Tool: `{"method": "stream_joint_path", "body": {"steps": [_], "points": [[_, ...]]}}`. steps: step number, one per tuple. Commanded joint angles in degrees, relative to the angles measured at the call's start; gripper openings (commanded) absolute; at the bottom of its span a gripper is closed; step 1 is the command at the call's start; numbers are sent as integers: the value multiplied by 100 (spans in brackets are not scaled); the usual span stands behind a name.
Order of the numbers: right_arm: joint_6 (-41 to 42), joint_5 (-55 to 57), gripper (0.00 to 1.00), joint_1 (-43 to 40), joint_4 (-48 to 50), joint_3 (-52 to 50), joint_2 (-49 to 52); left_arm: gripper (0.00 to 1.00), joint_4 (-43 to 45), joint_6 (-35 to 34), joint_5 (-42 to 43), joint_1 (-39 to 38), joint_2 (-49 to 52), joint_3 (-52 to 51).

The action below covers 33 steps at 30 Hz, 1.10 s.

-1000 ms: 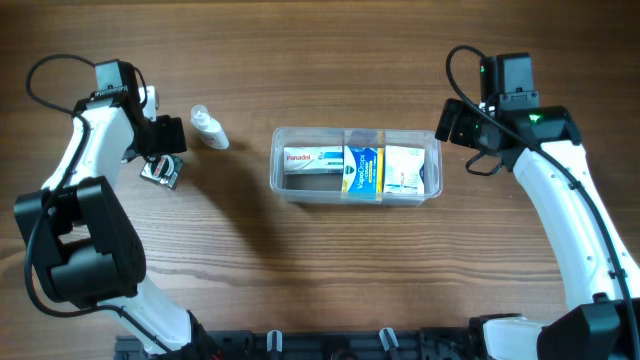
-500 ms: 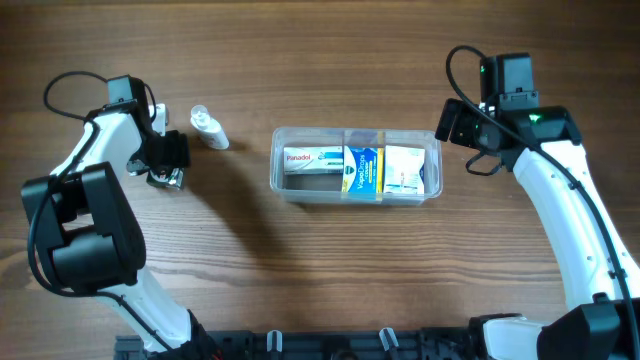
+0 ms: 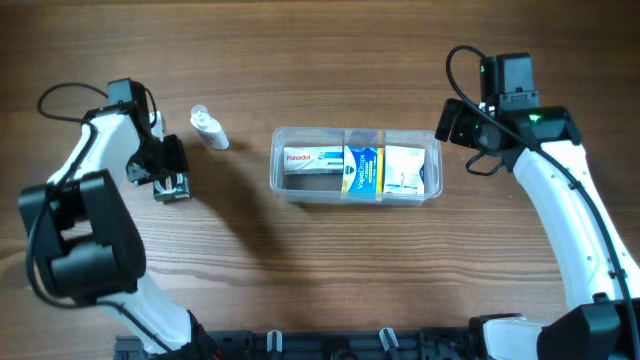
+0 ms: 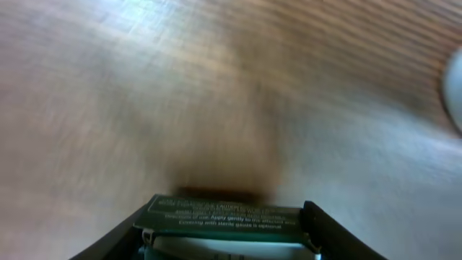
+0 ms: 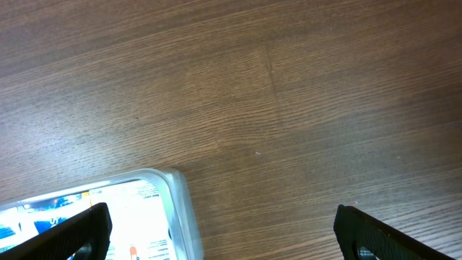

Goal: Pack container
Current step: 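Grasp the green Zam-Buk tin with the left gripper, then carry the Zam-Buk tin over the container and lower it in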

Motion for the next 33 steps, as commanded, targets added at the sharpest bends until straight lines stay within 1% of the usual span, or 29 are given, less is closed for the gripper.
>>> {"method": "stream_joint_path", "body": {"steps": [1,2,5,7,10,14,17,18,20,24,28,33], "points": [[-26,83,100,-24,17,55,70,56,-437,-522,76,11,-1029,87],[-22,83,100,-24,17,55,70,56,-616,-601,146,-11,-1311,127],[-24,83,100,-24,17,55,70,49,-898,-651,409,-181,-2105,138],[-24,83,100,-24,17,55,70,49,-992,-710,433,-391,-2529,138],[-26,83,100,-24,17,55,70,49,-999,-979,433,-911,-3045,138],[-24,83,100,-24,17,55,70,48,-901,-1327,433,-1777,-3281,136],[-26,83,100,-24,17,55,70,48,-658,-1578,411,-2579,-3222,136],[-24,83,100,-24,17,55,70,48,-468,-1705,400,-2983,-3152,136],[-24,83,100,-24,17,55,70,48,-136,-1838,350,-3508,-2994,136],[-24,83,100,-24,17,55,70,48,667,-1869,308,-4527,-2463,136],[-26,83,100,-24,17,55,70,49,1224,-1869,61,-5095,-1843,136],[-26,83,100,-24,17,55,70,49,1880,-1987,61,-5386,-1064,136]]}}
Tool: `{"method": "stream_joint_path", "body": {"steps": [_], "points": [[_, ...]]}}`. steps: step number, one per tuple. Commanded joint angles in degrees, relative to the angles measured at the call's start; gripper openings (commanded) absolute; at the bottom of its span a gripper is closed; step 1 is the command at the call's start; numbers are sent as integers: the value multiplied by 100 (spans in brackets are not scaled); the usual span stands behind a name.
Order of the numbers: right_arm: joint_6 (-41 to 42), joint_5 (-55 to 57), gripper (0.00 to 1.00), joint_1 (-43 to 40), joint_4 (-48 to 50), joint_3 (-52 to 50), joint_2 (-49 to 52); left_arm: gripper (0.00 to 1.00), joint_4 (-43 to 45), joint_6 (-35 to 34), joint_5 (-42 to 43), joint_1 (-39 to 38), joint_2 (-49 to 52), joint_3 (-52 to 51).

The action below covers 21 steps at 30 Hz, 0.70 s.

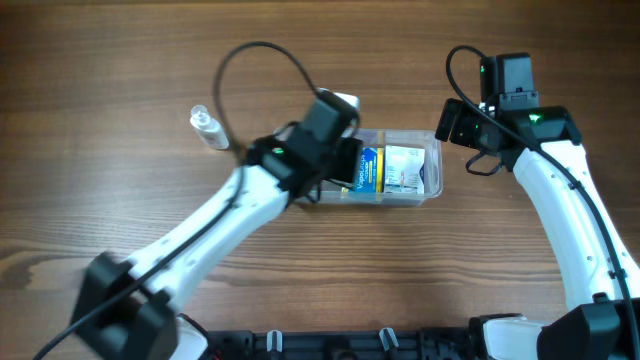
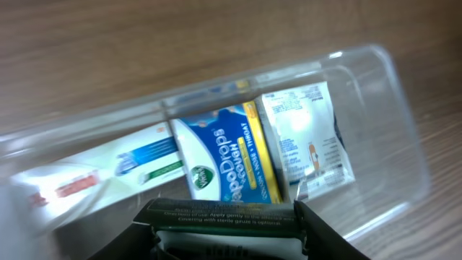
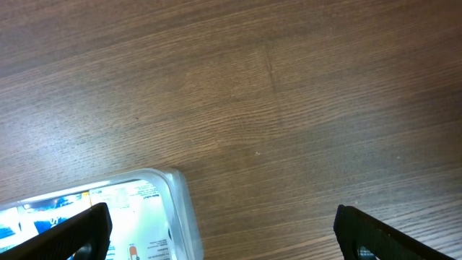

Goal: Pack container
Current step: 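Carry the Zam-Buk tin over the container and lower it in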

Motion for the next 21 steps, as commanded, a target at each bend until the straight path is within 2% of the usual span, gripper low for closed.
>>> {"method": "stream_joint_path", "body": {"steps": [1,7,13,18,20,21], "points": [[-22,83,100,-24,17,55,70,49,433,-323,-149,-166,621,81],[-24,83,100,-24,15,55,70,49,1034,-570,-79,-295,1220,81],[-26,83,100,-24,15,55,70,49,1128,-629,-192,-345,1320,81],[-26,83,100,-24,15,55,70,53,1307,-671,-494,-345,1320,81],[-26,83,100,-24,15,55,70,61,1405,-695,-492,-345,1320,81],[-26,83,100,-24,15,55,70,61,1451,-695,-492,-345,1320,81]]}}
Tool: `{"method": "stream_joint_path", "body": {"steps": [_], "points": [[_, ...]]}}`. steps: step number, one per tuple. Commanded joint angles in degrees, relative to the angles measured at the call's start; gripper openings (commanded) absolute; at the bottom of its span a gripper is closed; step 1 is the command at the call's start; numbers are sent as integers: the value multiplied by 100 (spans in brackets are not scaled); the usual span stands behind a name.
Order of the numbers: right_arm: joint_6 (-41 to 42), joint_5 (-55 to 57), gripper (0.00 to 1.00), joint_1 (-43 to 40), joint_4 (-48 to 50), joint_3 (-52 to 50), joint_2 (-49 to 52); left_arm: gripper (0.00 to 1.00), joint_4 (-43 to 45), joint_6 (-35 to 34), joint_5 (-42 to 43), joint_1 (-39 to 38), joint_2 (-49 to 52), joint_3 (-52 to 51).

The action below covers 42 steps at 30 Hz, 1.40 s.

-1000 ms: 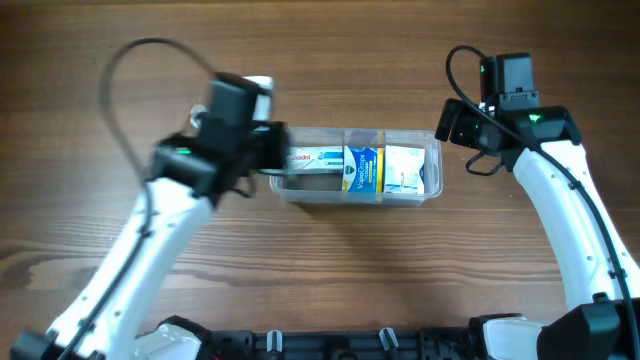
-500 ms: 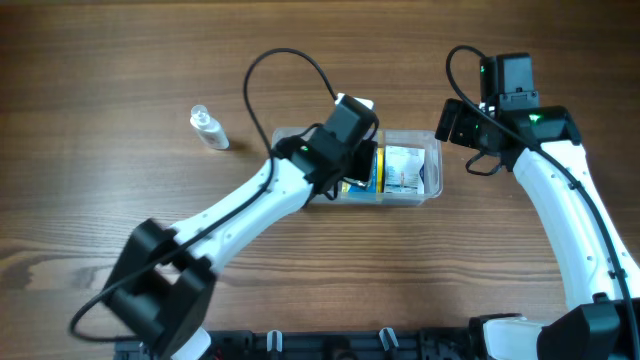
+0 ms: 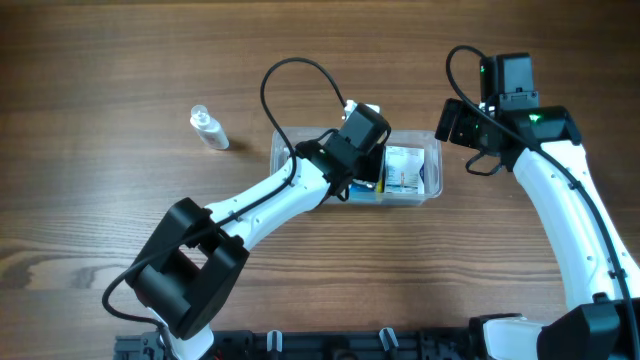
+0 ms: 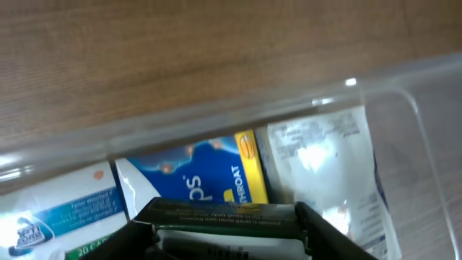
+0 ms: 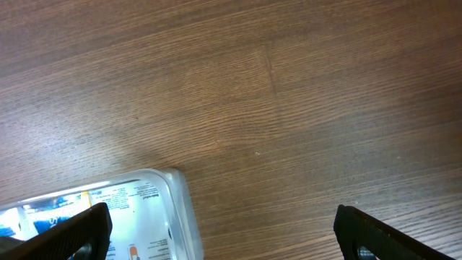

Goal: Pack container
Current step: 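Carry the Zam-Buk tin over the container and lower it in, then press the Zam-Buk tin upright between the boxes and release it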

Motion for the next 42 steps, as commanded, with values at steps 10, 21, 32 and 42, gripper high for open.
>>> {"method": "stream_joint_path", "body": {"steps": [10,21,32,42], "points": [[-24,83,100,-24,17,55,68,69,396,-101,-160,-20,-116,76],[-26,83,100,-24,17,55,68,20,304,-98,184,-79,-240,74],[-24,83,100,-24,17,55,68,23,166,-98,271,-186,728,74],[-26,83,100,-24,17,55,68,22,356,-101,236,-175,127,76]]}}
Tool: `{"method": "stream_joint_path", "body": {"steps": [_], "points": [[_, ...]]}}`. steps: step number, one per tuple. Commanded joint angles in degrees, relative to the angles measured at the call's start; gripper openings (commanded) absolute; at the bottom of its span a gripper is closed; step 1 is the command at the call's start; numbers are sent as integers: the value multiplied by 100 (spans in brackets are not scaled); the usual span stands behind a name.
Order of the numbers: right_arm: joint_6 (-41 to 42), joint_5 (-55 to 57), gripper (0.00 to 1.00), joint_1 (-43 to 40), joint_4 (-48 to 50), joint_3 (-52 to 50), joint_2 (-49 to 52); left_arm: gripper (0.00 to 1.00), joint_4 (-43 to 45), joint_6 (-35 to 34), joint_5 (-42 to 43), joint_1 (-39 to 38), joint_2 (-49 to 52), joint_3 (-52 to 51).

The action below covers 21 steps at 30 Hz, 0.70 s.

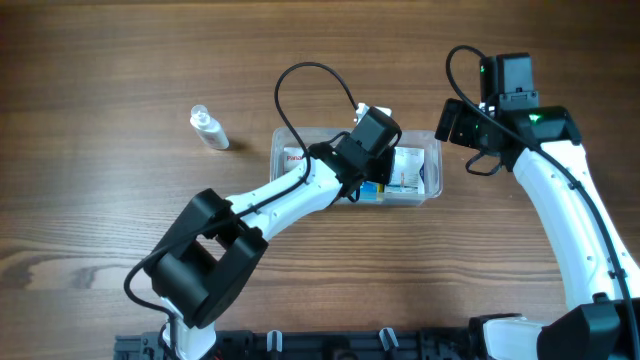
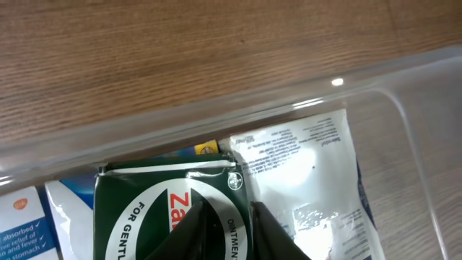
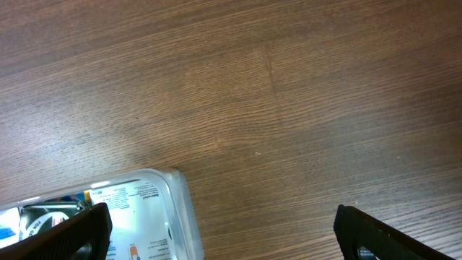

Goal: Pack container
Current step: 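Press the Zam-Buk tin upright between the boxes and release it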

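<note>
The clear plastic container (image 1: 283, 140) lies mid-table; its rim (image 2: 303, 101) crosses the left wrist view. Inside, a green ointment box (image 2: 144, 209) lies label-up on a blue and yellow drops box (image 2: 72, 198), beside a white sachet (image 2: 303, 173). A Panadol box (image 1: 296, 158) fills the container's left end. My left gripper (image 2: 227, 209) is down in the container, fingers close together over the green box's label, with nothing gripped. My right gripper (image 3: 216, 235) hangs open past the container's right end, over bare wood.
A small clear bottle (image 1: 208, 128) lies on the wooden table (image 1: 120, 70), left of the container. The left arm (image 1: 270, 205) reaches across the table's middle to the container. The right arm (image 1: 560, 200) runs down the right side.
The green box has left my left gripper's hold and now lies flat on the drops box. The fingers have drawn together above it. The right arm has not moved.
My left gripper held the green box over the table at the far left, near the bottle. Then it held the box above the container's middle, then lower inside it. Now the box rests in the container and the fingers are off it.
</note>
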Motion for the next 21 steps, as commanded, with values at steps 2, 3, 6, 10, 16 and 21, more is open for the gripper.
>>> {"method": "stream_joint_path", "body": {"steps": [2,3,6,10,16,21], "points": [[-24,83,100,-24,17,55,68,24,7,-11,-17,-11,-573,-74],[-26,83,100,-24,17,55,68,25,2,-11,-46,-11,-769,-74],[-24,83,100,-24,17,55,68,31,-168,-9,-236,-4,-1163,-74],[-26,83,100,-24,17,55,68,34,-839,-9,-728,-4,-1305,-74],[-24,83,100,-24,17,55,68,36,-1617,-13,-815,-4,-892,-76],[-26,83,100,-24,17,55,68,36,-1744,-127,-811,-4,-564,-76]]}}
